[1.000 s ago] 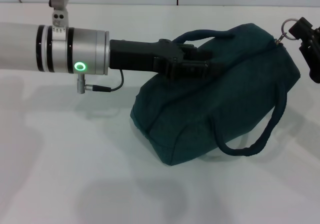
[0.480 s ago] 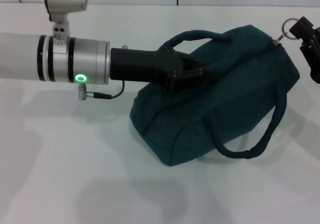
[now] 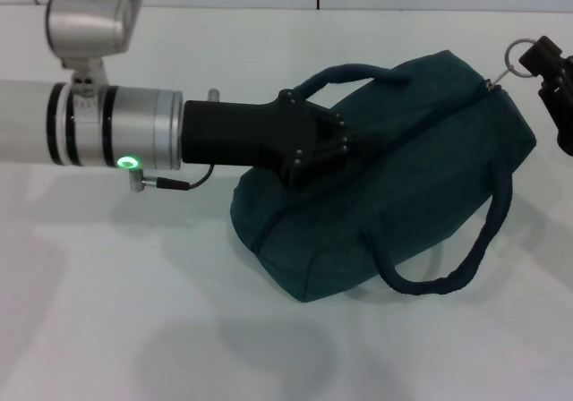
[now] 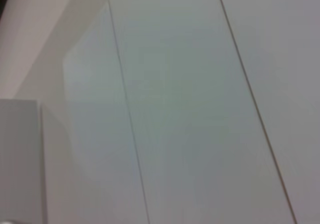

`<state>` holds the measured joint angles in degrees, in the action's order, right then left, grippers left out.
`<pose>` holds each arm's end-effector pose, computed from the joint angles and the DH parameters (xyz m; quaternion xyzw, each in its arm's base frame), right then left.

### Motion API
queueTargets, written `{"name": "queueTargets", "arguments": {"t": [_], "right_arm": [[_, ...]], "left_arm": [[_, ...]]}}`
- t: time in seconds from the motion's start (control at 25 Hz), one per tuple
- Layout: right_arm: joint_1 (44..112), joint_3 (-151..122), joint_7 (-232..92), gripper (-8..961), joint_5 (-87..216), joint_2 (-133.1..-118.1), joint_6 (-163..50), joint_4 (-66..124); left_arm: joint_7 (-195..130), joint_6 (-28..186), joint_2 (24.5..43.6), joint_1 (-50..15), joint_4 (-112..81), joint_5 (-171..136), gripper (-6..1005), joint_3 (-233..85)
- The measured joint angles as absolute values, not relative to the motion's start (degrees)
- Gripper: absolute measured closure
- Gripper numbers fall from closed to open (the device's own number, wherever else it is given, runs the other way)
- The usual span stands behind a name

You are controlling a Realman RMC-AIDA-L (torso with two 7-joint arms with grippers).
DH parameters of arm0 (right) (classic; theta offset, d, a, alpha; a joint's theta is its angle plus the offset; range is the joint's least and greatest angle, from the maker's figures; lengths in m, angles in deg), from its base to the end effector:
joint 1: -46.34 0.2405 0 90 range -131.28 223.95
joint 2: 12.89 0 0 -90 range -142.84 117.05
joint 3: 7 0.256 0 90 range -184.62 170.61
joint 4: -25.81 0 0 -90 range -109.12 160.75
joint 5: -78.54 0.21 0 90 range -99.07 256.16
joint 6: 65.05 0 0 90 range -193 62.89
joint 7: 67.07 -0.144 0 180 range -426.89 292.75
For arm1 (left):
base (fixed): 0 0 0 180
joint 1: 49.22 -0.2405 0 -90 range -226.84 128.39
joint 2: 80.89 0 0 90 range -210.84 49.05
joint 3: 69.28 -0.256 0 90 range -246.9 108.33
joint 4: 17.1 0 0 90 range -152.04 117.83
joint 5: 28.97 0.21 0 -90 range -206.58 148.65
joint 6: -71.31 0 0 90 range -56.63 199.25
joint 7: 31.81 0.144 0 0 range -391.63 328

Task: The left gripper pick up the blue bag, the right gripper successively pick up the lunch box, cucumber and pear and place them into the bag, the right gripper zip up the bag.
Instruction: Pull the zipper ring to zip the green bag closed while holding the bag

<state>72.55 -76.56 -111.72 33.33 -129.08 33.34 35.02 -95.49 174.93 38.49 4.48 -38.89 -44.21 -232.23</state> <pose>0.2546 0.2998 0.0078 -0.7854 0.1332 0.5312 0.2884 -0.1862 0.3426 -0.0305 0.9398 0.1226 0.3190 0.0048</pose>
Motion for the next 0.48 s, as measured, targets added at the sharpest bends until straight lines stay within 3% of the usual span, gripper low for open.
{"name": "queueTargets", "arguments": {"t": [0.48], "right_arm": [[71.3,-76.2,-111.7,926,36.3,-128.92,31.9,32.0]], "left_arm": [[-93.9,175.5,38.19,2.6,-39.4,-43.7,957,-232.2]]}}
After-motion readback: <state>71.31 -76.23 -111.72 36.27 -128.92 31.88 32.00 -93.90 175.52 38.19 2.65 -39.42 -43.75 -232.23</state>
